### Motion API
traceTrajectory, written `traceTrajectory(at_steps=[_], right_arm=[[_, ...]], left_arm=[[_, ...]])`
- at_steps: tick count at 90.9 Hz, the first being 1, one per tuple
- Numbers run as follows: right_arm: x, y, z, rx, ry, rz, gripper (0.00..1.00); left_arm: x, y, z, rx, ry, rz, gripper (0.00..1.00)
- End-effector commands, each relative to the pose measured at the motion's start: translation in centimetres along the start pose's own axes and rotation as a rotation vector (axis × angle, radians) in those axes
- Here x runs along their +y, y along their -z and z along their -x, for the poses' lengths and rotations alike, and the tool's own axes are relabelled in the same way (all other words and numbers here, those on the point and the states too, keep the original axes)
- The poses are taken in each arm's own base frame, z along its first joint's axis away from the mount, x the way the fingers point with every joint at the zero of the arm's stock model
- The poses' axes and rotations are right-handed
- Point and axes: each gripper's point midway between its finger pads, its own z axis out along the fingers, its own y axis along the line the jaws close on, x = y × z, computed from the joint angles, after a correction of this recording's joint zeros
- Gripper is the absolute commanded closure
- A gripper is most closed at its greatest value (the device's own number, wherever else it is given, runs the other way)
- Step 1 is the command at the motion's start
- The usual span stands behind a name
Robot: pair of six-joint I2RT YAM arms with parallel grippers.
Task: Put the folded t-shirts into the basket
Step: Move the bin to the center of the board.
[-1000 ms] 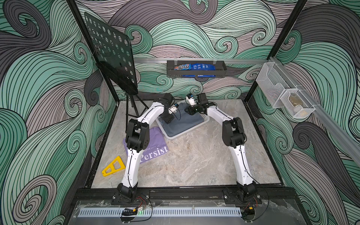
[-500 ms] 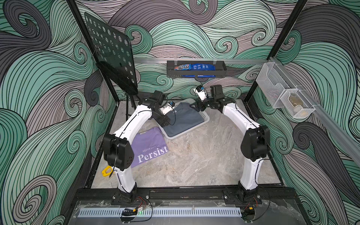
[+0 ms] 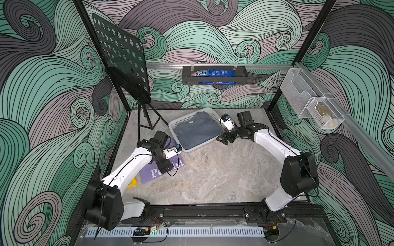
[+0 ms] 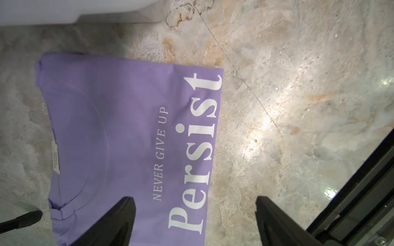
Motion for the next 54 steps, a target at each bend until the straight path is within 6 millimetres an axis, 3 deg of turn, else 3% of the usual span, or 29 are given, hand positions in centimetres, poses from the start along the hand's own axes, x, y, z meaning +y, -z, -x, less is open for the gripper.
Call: traceTrajectory(at_steps=[1,15,32,54], right_arm=[[-6.3,0.7,4.1,-0.125,-0.093,-0.171,0.08],[-9.5,-2.7,4.5,-0.062,-0.155,-0.164,0.12],[-10.4,-6.3,4.4,-0.004,-0.22,-0.088,0.2],[-12.5,-9.9,2.5,0.036,-0.312,-0.114,0.45]], left_arm=[[1.4,-0.1,1.4,0.003,-0.014,0.024,0.11],[1.6,-2.5,1.0,0.049,-0.009,0.003,0.13],[1.8,-3.3,0.9,0.068,-0.004,0.002,0.14],[1.3,-4.9,-0.6,0.142,-0.036,-0.025,0.15]])
